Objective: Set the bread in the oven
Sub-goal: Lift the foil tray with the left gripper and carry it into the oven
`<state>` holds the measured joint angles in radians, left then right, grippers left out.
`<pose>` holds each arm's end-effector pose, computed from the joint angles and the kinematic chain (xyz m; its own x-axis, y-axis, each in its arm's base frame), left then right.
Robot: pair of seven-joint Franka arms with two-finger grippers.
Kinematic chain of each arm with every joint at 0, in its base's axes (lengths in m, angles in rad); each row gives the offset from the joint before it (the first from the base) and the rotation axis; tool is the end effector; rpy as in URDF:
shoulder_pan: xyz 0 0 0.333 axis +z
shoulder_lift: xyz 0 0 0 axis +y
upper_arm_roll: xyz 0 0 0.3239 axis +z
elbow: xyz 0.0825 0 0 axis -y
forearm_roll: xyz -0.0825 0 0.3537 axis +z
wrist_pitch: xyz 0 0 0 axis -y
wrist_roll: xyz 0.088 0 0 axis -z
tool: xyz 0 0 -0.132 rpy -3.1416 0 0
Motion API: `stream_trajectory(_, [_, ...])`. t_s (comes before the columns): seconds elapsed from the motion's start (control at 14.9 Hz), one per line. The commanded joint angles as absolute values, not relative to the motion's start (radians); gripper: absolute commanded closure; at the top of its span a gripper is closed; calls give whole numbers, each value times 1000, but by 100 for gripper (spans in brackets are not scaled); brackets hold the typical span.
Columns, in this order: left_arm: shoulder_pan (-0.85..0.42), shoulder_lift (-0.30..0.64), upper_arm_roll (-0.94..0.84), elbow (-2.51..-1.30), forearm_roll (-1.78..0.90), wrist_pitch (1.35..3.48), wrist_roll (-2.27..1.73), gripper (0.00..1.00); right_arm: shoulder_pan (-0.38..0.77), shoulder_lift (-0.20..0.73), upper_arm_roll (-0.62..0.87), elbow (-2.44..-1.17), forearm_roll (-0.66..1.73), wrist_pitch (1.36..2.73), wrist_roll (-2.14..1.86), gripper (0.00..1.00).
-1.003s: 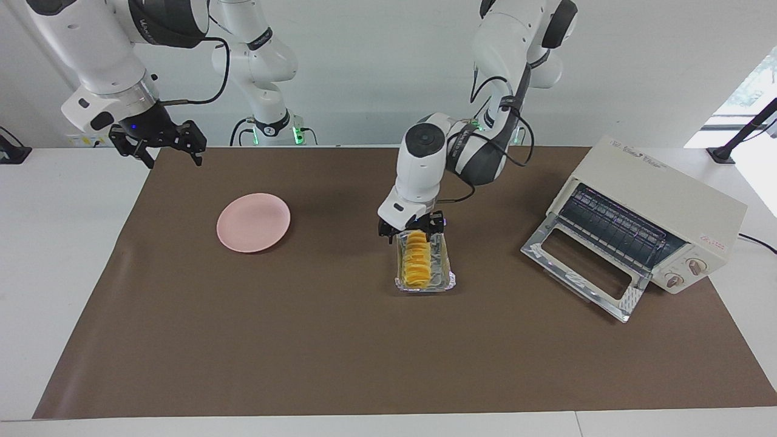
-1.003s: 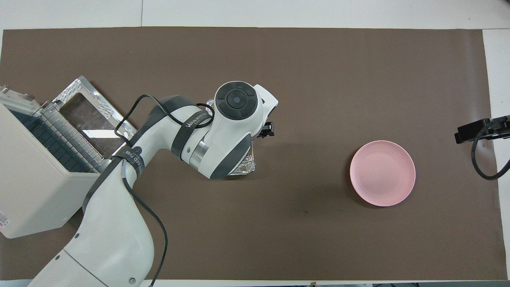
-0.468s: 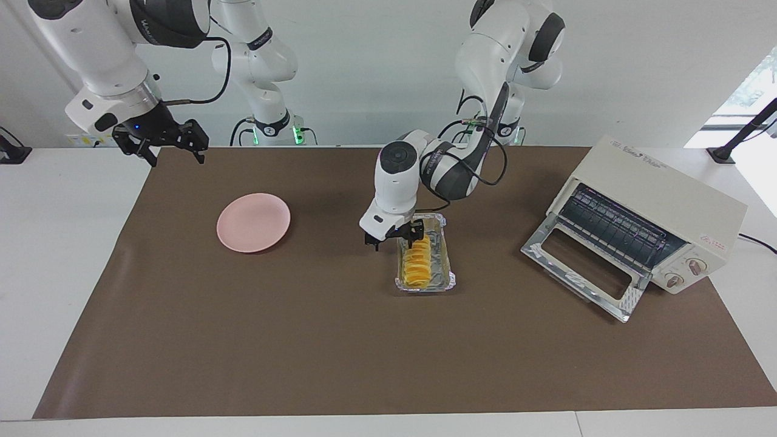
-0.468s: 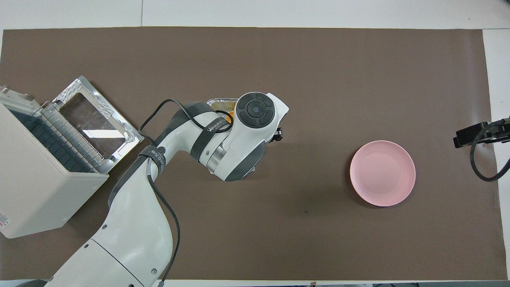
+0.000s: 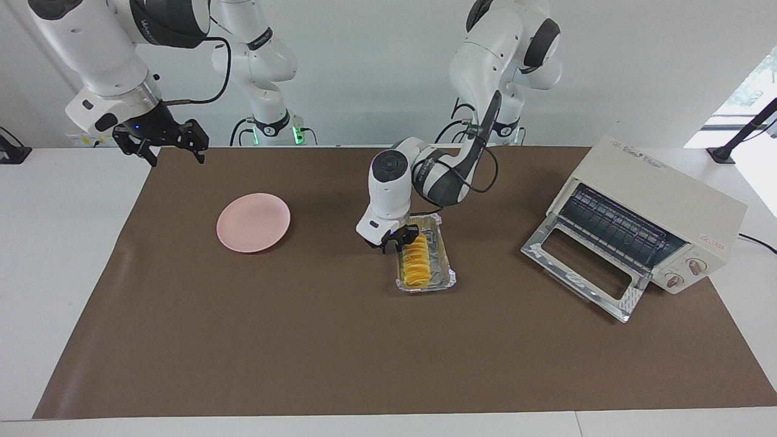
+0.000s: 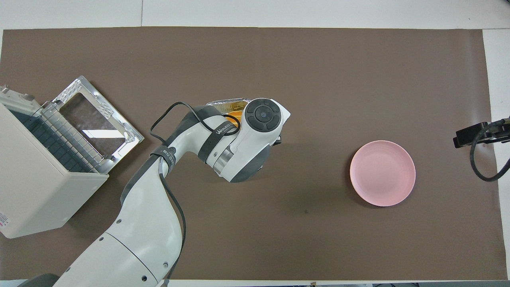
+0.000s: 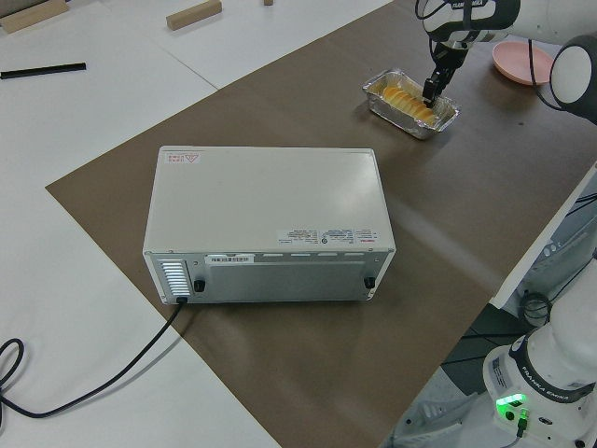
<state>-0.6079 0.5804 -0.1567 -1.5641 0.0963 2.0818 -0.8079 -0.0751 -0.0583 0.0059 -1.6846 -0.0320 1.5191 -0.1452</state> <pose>0.4968 -0.4471 0.3023 0.9990 0.0175 -0.0410 0.0160 -0.9992 -0.0365 0.4931 -0.0385 0.5833 0.9911 0.0746 -0.1105 0.0769 -0.9969 0.0165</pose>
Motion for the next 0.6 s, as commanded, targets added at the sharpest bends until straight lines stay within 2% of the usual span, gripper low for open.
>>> stream_trajectory(0.0, [-623, 577, -101, -1540, 114, 2011, -824, 100, -91, -77, 18, -1701, -28, 1513, -156, 0])
stream_trajectory(0.2, [-612, 546, -71, -1504, 106, 1912, -830, 100, -91, -77, 18, -1701, -28, 1513, -156, 0])
stream_trajectory(0.4, [-608, 546, -32, -1349, 103, 1734, -916, 100, -91, -77, 18, -1701, -26, 1513, -156, 0])
stream_trajectory(0.54, [-580, 500, 41, -1325, 77, 1695, -916, 100, -91, -77, 18, -1701, -28, 1513, -156, 0])
